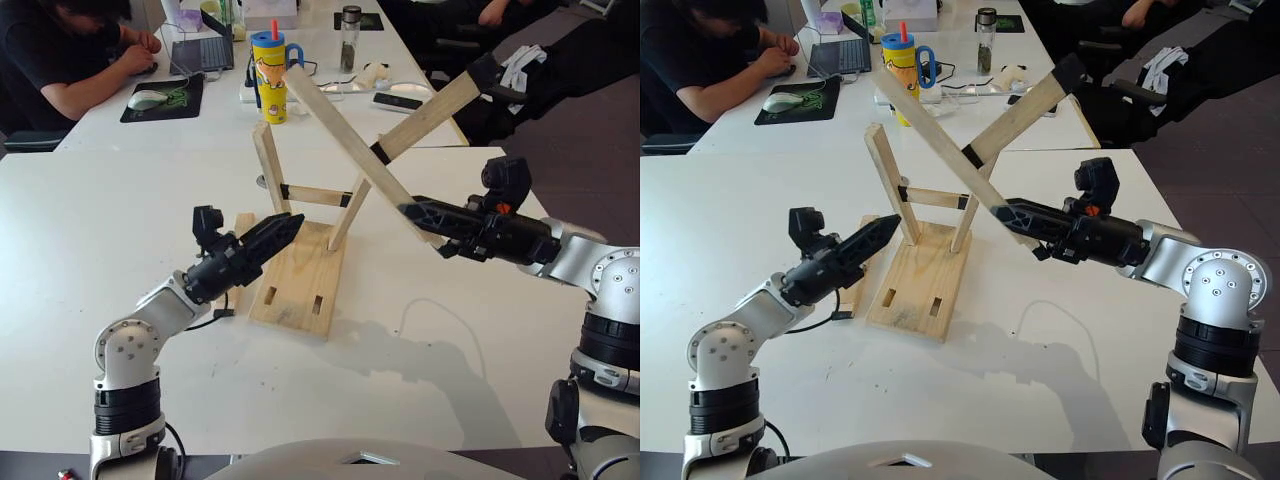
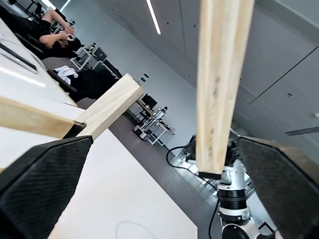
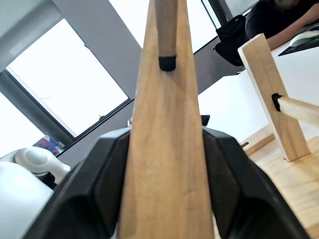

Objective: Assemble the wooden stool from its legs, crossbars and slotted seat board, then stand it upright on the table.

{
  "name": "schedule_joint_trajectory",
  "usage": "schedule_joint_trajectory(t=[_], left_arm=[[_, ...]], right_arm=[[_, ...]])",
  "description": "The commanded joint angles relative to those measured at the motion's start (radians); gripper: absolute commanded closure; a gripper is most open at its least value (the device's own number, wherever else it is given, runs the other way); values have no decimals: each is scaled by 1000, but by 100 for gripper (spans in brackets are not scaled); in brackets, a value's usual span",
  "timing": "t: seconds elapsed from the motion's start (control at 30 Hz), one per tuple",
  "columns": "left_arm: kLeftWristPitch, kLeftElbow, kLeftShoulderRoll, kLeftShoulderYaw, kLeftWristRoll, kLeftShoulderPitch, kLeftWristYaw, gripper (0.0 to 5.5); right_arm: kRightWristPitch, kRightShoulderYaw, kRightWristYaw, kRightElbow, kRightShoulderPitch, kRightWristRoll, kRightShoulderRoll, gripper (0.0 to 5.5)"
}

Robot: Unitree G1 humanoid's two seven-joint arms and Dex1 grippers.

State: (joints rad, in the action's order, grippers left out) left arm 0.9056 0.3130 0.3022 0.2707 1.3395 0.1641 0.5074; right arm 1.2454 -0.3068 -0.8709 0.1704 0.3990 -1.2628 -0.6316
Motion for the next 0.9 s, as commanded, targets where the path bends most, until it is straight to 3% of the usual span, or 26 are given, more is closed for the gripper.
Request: schedule_joint_trajectory(t=[0.03, 0.57, 0.9], left_arm=[[29, -27, 27, 8, 68, 51, -54, 10], [45, 2, 42, -67, 117, 59, -74, 10], [54, -4, 76, -80, 110, 60, -46, 153]], right_arm=[[6, 28, -48, 45, -44, -16, -23, 343], [-48, 141, -191, 83, -124, 82, -106, 343], [-54, 152, -216, 75, -118, 86, -115, 343]])
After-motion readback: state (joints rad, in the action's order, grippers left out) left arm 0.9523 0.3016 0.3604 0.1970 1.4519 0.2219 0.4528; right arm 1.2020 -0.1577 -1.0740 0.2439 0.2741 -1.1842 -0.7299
